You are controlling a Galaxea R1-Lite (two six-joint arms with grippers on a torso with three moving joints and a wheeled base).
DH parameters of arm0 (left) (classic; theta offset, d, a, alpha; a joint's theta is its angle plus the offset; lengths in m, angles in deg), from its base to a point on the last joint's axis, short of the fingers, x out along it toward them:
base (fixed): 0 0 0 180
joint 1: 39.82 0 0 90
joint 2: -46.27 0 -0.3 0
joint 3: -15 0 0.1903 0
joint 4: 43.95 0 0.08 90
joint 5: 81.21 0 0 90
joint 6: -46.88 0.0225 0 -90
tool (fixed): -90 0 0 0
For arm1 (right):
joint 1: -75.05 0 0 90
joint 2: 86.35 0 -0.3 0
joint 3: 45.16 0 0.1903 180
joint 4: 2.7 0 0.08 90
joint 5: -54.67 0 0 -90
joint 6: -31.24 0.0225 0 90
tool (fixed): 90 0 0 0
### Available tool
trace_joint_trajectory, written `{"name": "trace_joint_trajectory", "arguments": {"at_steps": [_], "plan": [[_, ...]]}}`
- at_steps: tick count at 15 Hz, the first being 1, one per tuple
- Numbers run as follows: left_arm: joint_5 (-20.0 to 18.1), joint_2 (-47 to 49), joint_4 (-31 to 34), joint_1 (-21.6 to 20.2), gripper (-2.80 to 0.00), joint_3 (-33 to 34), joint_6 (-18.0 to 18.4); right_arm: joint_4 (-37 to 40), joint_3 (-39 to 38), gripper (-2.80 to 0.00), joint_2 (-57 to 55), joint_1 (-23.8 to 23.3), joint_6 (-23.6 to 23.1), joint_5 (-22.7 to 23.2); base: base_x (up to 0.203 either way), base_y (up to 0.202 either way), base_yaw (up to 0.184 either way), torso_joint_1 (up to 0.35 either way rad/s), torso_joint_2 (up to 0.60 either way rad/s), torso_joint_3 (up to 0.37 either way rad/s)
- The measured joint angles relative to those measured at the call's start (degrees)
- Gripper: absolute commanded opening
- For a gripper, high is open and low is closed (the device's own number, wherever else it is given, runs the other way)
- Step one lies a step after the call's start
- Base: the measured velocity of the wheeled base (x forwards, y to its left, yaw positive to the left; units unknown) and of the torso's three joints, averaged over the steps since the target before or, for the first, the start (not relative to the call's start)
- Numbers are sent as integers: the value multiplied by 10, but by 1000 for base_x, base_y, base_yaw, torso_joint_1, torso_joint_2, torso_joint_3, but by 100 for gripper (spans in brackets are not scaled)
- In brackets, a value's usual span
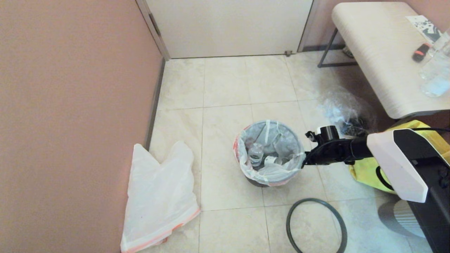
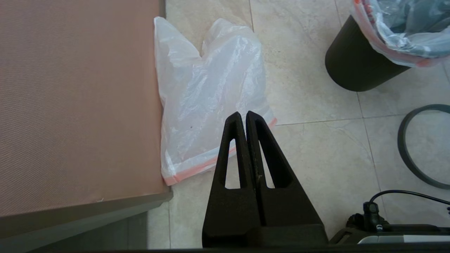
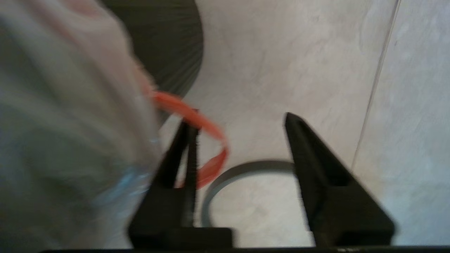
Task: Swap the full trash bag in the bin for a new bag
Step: Place the trash bag on the floor
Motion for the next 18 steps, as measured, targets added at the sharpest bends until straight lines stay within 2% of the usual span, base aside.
{"name": "trace_joint_trajectory", "arguments": {"at_steps": [2, 7, 11, 18], "plan": [[0, 0, 0, 0, -280, 0, 0, 26, -5, -280, 21, 12, 30, -1, 0, 0, 0, 0, 0, 0], [0, 0, 0, 0, -280, 0, 0, 48, -75, -280, 106, 43, 107, -21, 0, 0, 0, 0, 0, 0], [0, 0, 0, 0, -280, 0, 0, 73, -92, -280, 148, 43, 178, -21, 0, 0, 0, 0, 0, 0], [0, 0, 0, 0, -280, 0, 0, 69, -167, -280, 228, 38, 207, -42, 0, 0, 0, 0, 0, 0]]}}
